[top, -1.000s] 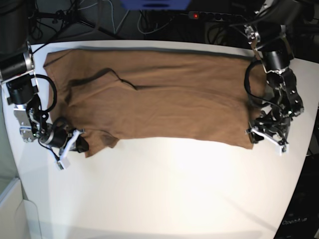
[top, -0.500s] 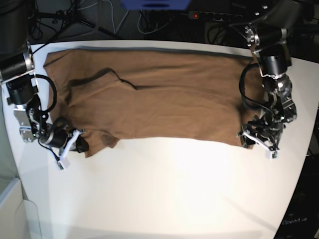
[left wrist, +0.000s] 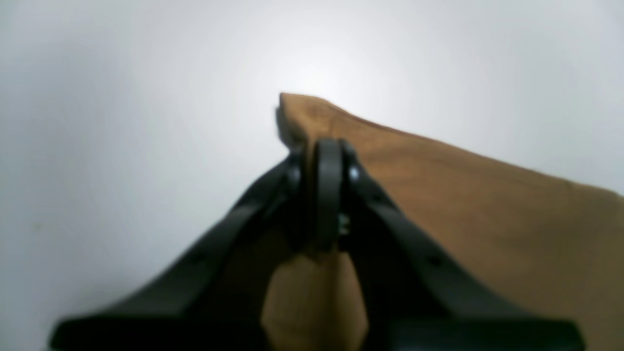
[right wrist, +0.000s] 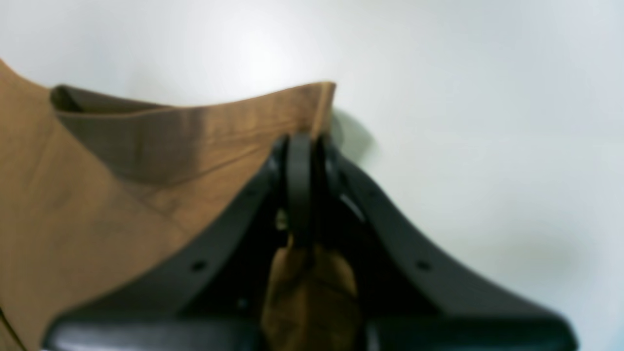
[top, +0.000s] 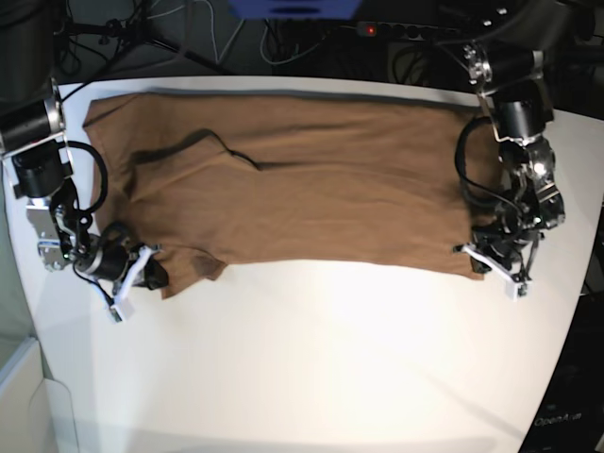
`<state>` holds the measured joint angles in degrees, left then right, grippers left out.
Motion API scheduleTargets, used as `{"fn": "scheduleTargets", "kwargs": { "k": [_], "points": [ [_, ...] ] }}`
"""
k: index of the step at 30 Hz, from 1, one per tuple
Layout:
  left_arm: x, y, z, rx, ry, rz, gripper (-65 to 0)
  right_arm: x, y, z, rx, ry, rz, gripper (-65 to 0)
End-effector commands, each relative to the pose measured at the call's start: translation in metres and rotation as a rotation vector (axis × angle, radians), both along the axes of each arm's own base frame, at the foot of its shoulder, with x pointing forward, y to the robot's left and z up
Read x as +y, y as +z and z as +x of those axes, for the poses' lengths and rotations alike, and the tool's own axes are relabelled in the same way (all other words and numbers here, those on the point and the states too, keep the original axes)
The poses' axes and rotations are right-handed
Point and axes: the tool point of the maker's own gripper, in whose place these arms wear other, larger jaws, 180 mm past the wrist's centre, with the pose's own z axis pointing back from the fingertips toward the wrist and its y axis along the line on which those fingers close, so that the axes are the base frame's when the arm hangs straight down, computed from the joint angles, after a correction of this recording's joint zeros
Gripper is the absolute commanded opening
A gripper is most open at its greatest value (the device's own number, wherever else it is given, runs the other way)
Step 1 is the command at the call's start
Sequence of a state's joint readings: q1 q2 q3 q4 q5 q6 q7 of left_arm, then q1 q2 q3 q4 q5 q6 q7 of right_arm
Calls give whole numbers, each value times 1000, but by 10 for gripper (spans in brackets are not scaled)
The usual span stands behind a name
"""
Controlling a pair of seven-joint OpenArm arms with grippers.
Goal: Fold the T-shirt properly
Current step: 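Lower the left gripper to the hem corner and grasp it, then lift the hem edge with both grippers and fold it over the shirt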
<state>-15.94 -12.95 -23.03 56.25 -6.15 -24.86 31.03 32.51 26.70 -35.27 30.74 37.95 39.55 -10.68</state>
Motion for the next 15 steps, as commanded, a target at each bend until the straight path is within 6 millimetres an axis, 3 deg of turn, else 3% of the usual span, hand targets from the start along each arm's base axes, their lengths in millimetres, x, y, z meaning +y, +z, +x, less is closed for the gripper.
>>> {"fn": "scheduleTargets", "kwargs": {
  "k": [1,5,10,15],
  "points": [
    [5,28,15,-90,0,20,-621,-9,22,15,-59,-1,-1,-631],
    [3,56,16,-165,-23,67,-621,-6,29,13,-86,22,-1,-631],
    [-5,61,12,-133,-40,75,-621,-2,37,4,-121,71,-15,-633],
    [-6,59,-3,-130,-50,96,-621,-7,46,-11,-162,96,-61,-633]
  ]
}}
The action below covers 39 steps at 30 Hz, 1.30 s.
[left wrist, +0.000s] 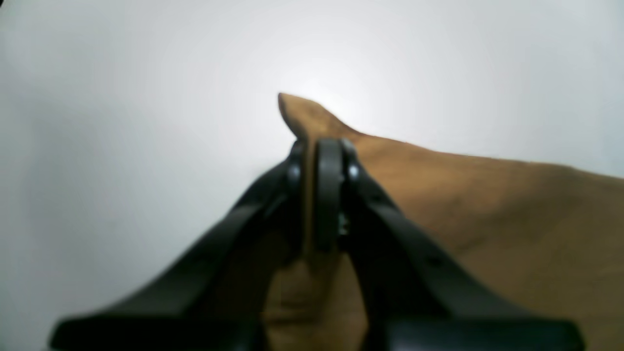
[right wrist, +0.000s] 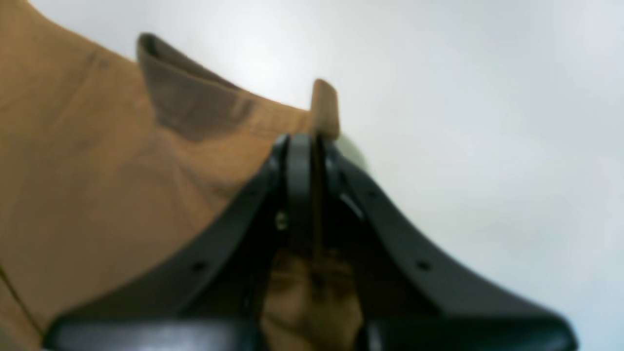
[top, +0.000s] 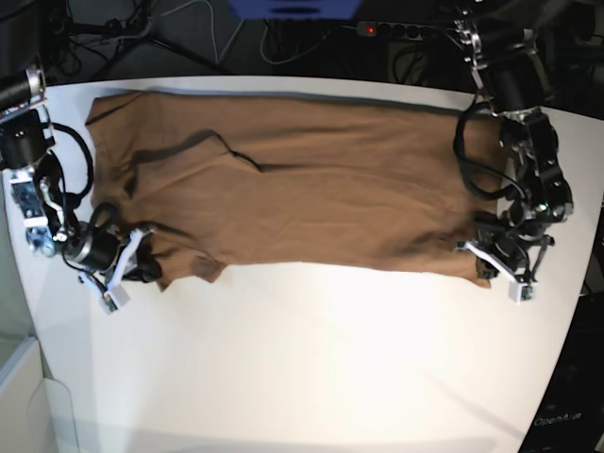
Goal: Fold the T-shirt properly
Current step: 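Lift the hem edge with both grippers and fold it over the shirt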
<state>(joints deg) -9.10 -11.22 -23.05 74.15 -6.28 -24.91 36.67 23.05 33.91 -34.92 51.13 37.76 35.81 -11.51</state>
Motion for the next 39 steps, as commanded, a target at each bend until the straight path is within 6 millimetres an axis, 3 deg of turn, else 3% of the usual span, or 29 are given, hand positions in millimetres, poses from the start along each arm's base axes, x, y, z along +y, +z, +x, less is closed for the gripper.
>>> {"fn": "scheduleTargets", "kwargs": {
  "k": [1,15,23,29,39],
  "points": [
    [0,19,10,-65,-3,3,-621,-5,25,9,-71,13,8,-633],
    [-18,27,-37,-98,-40,52,-621,2,69,-62,-198,54,25,-633],
    [-23,32,-59,-101,-55,75,-621,-1,82,-98,-217,41,39,-633],
    [-11,42,-77,-123,-27,88,-621,-4,89,-122,-219,32,36,-633],
    [13,34,-108,-98,-21,85,-622,-7,86,-153,-198,12,60,-650]
  ]
}}
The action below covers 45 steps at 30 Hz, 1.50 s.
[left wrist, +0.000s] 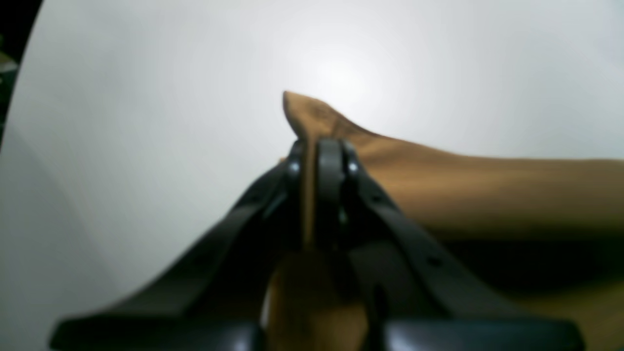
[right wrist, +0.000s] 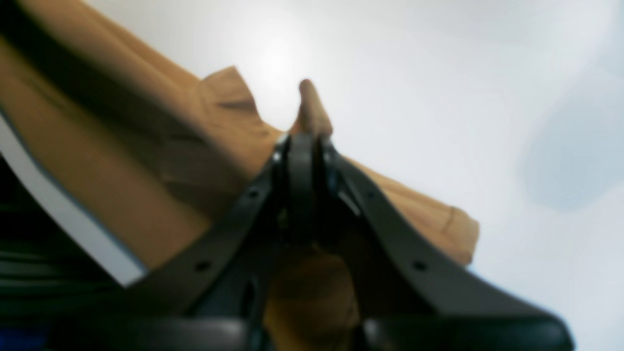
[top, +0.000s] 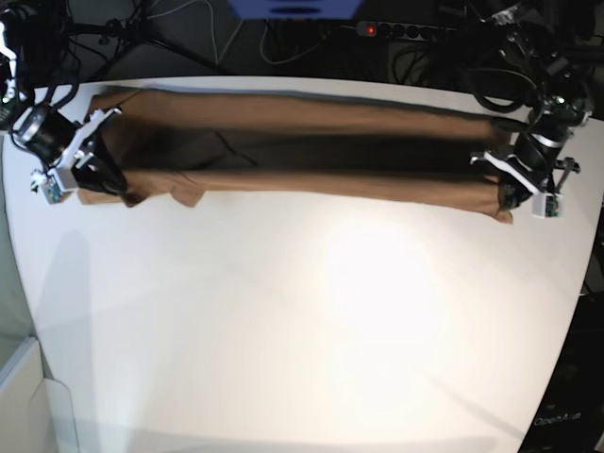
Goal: Fold the T-shirt properly
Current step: 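Lift the hem edge with both grippers and fold it over the shirt, then pull the folded strip taut between both grippers and lay it flat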
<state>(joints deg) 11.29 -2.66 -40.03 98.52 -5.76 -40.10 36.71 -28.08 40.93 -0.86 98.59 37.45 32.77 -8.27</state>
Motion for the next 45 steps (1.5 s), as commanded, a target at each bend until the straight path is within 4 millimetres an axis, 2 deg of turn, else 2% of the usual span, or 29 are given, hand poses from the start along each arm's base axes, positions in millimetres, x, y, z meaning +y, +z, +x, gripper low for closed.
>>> {"fn": "scheduleTargets", "kwargs": {
  "k": [1,6,10,14,31,36,45],
  "points": [
    [6,11,4,-42,11,8,-622,1,12,1,-39,6,30,-650],
    [8,7,-2,-28,18,7,-622,0,3,-16,-18,-14,70,-650],
    [7,2,-8,-11,14,2,-622,-6,-8,-21,0,-50,96,-650],
    [6,-3,-16,3,15,-1,-622,-1,-17,-30,28,-44,147,-650],
    [6,-10,-20,26,16,-7,-622,5,-25,-38,47,-77,183,-650],
    [8,-15,-18,32,20,-19,-622,9,-27,-40,53,-79,193,-650],
    [9,8,11,-49,17,-7,-622,8,-28,-40,56,-84,192,-650]
  ]
}}
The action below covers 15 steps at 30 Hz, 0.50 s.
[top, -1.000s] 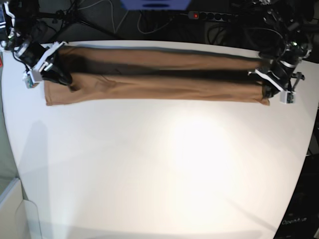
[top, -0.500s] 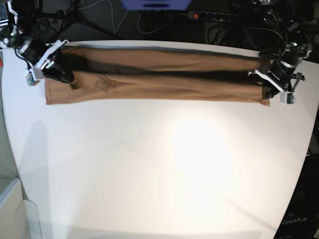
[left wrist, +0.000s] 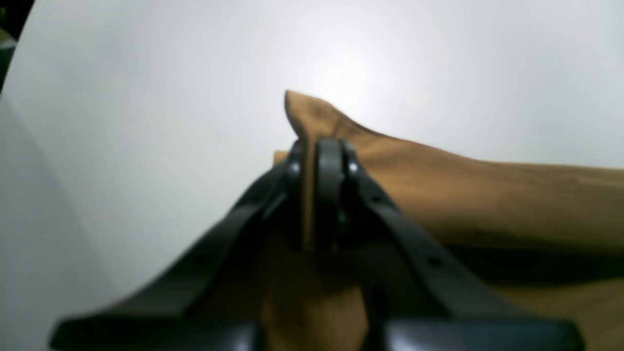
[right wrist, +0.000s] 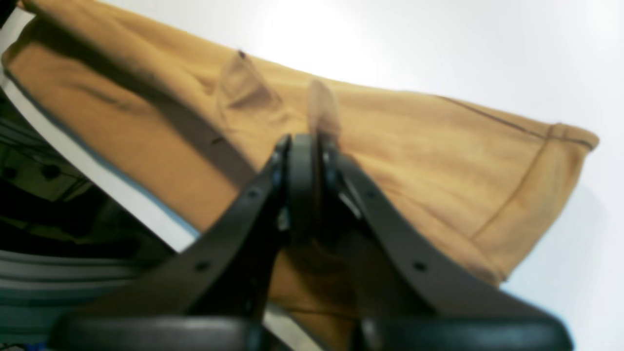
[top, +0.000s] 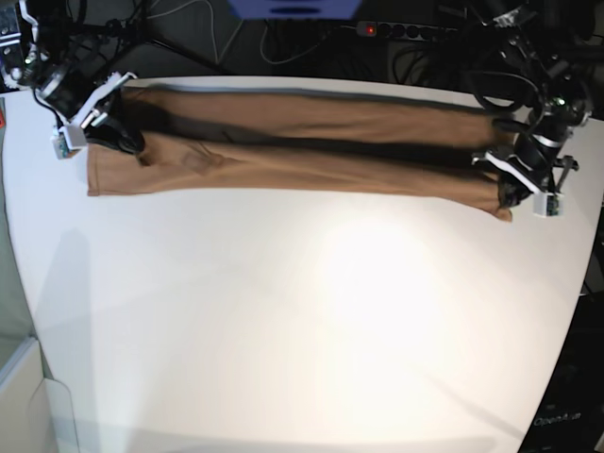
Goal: Fold the T-shirt properly
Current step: 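Pull the folded strip taut between both grippers and lay it flat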
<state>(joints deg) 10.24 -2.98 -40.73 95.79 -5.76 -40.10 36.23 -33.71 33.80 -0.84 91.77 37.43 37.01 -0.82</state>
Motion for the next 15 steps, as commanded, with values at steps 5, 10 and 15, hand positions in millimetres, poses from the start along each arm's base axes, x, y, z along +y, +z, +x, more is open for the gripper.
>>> {"fn": "scheduleTargets", "kwargs": {
  "k": [5,10,15],
  "points": [
    [5,23,17,-80,-3,19,-622,-3,6,-4,-10,-3,14,-650],
    [1,21,17,-66,-37,33,-622,-11,-3,-8,15,-22,7,-650],
    [2,17,13,-50,-45,39,-622,-19,-12,-11,43,-45,-2,-650]
  ]
}}
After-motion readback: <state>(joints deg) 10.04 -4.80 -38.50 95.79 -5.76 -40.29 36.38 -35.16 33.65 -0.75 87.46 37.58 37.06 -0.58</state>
